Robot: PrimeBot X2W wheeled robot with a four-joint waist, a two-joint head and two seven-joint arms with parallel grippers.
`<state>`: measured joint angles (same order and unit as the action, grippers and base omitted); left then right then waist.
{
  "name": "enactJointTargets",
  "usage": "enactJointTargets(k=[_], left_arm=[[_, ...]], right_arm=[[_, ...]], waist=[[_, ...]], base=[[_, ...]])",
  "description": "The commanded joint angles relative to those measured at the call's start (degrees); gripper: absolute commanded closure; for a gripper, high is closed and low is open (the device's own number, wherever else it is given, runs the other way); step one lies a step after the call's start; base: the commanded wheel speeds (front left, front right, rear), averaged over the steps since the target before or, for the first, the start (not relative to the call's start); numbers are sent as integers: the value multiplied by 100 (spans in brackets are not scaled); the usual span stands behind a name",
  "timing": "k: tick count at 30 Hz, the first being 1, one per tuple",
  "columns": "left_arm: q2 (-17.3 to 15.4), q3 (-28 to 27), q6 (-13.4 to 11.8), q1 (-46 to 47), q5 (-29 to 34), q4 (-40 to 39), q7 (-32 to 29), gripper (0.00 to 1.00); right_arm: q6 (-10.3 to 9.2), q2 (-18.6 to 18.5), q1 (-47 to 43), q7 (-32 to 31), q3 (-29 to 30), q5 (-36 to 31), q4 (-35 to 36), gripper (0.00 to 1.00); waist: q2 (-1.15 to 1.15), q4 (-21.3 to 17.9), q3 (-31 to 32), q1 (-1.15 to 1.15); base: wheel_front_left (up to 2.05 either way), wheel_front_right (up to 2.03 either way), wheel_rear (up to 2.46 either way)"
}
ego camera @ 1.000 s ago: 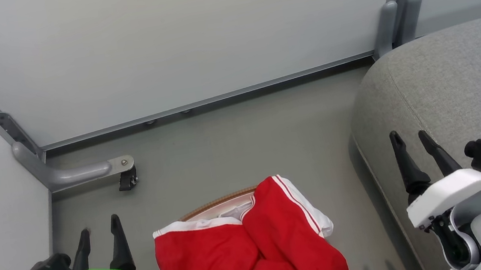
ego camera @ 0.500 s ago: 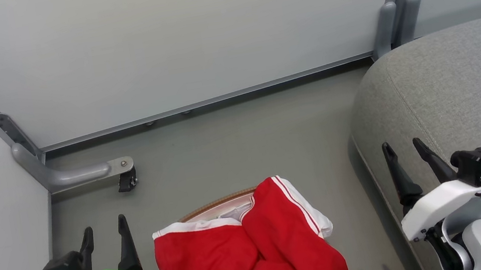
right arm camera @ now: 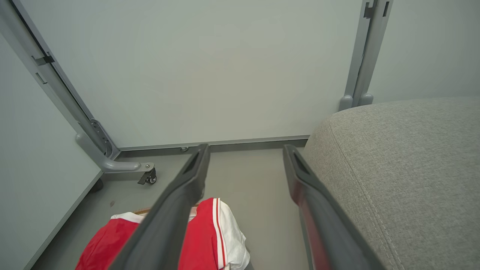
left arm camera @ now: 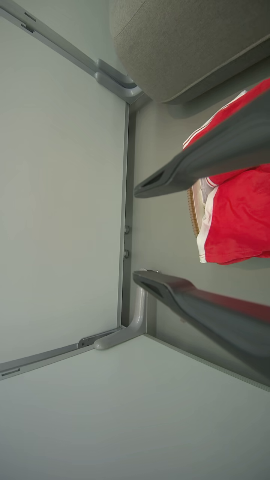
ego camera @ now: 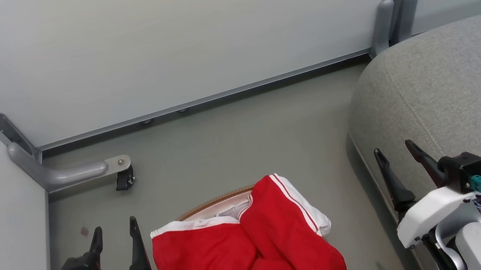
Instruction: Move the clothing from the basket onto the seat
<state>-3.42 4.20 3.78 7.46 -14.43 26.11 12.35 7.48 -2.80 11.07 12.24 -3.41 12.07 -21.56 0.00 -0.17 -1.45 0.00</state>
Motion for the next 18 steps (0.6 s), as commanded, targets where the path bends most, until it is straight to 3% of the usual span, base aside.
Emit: enactJointTargets(k=[1,8,18], left_arm=[[-6,14,36,-48,110,8,55,0],[27,72,136,224,358,103,129,0],[40,323,294,1018,731,301,235,0]], right_arm=[[2,-19,28,66,-18,-133,-1,0],[0,-21,267,142,-87,-488,86,0],[0,-24,937,249,-145,-851,425,0]], waist=[[0,-13,-38,0],[0,-58,-475,0],[0,-225,-1751,0]], base=[[0,0,0],[0,0,0],[0,0,0]])
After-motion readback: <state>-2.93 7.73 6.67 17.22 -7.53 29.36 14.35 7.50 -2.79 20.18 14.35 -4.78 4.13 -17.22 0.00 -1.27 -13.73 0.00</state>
